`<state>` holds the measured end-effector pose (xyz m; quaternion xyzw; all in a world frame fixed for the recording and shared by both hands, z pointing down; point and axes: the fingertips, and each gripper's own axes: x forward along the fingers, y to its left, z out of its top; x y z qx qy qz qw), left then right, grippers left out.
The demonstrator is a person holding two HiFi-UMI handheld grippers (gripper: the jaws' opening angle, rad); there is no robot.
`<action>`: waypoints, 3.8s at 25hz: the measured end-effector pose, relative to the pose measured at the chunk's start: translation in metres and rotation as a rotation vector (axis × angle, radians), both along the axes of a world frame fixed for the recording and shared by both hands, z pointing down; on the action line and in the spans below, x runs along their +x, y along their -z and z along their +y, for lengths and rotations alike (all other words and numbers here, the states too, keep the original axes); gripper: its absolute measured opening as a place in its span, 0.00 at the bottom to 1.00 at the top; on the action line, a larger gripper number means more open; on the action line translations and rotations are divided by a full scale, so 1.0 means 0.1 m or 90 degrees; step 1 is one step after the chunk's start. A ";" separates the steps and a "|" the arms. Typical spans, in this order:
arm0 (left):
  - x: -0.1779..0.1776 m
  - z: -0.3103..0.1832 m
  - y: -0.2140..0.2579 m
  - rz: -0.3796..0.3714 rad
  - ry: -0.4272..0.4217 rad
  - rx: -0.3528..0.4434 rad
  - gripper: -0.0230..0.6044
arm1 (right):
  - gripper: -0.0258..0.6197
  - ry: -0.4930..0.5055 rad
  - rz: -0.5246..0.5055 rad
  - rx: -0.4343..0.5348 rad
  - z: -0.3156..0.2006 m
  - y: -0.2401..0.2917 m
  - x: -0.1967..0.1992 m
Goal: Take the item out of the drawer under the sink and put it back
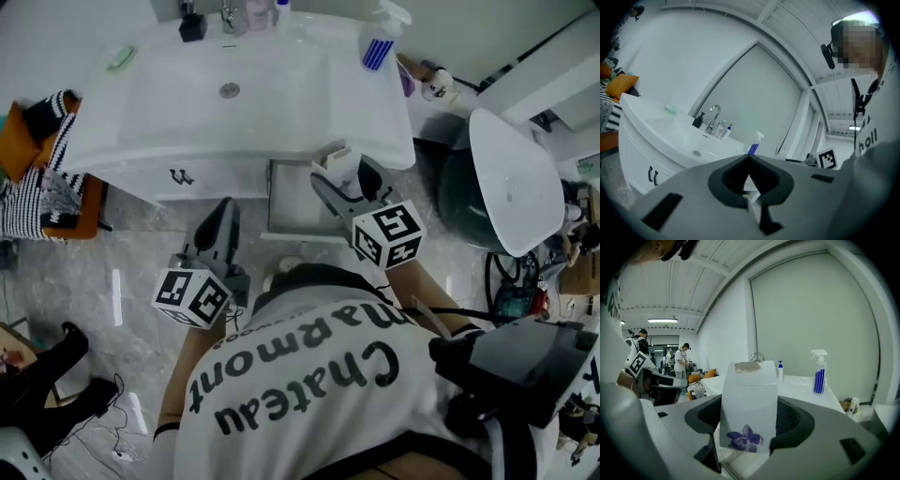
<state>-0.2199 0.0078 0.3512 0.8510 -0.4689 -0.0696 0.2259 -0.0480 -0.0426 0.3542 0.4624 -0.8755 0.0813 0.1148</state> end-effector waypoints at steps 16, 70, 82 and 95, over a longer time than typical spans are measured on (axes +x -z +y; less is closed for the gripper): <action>0.73 -0.51 0.30 -0.025 -0.130 0.013 0.05 | 0.55 -0.052 -0.035 0.105 -0.44 0.86 0.43; 1.66 -3.05 0.32 -0.101 -0.077 0.020 0.05 | 0.55 0.002 -0.046 0.004 -3.16 0.14 0.96; 1.59 -3.43 0.01 -0.080 -0.071 -0.003 0.05 | 0.55 -0.033 -0.054 -0.046 -3.79 -0.19 0.85; 1.59 -3.61 -0.28 -0.075 -0.045 -0.033 0.05 | 0.55 -0.091 -0.039 -0.103 -4.20 -0.56 0.94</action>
